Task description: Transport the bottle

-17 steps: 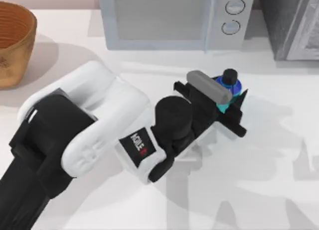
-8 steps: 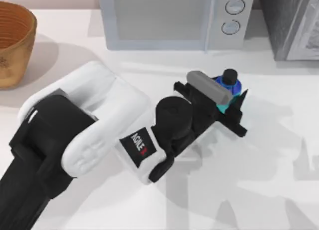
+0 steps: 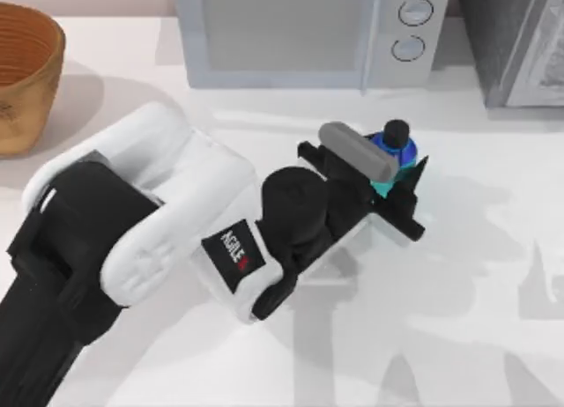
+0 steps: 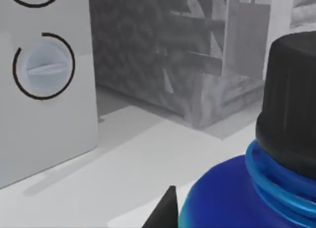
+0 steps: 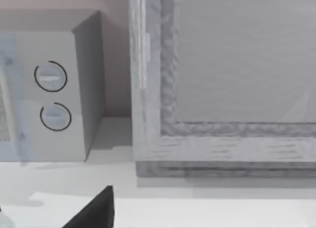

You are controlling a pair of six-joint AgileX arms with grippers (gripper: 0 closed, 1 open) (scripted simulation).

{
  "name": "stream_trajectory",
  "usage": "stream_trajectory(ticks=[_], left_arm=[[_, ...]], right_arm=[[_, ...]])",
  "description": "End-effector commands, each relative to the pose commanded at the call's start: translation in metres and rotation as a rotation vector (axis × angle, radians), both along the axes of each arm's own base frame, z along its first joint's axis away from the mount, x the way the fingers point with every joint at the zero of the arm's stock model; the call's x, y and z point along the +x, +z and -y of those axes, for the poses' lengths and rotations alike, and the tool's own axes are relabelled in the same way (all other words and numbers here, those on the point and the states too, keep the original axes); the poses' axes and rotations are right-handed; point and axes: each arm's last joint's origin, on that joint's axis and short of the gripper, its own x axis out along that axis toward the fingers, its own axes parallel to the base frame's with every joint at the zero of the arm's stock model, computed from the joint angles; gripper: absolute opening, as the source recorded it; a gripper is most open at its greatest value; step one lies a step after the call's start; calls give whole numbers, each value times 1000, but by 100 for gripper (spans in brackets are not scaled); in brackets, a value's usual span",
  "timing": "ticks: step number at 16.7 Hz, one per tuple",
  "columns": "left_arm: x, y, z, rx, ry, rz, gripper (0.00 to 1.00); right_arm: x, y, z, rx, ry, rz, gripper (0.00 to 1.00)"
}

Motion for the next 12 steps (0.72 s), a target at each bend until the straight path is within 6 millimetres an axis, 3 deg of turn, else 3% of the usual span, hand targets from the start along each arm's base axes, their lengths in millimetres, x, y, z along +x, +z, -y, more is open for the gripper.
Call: stream_trajectory(ticks=[3, 7, 10, 12], left_arm=[[17, 1, -52, 3, 2, -1, 0], [27, 9, -160, 7, 9, -6, 0], [11, 18, -248, 7, 26, -8, 0], [-9, 24, -290, 6, 27, -10, 0]], right_arm=[[0, 0, 0, 0, 0, 0, 100], [0, 0, 0, 0, 0, 0, 100], [0, 0, 0, 0, 0, 0, 100], [0, 0, 0, 0, 0, 0, 100]])
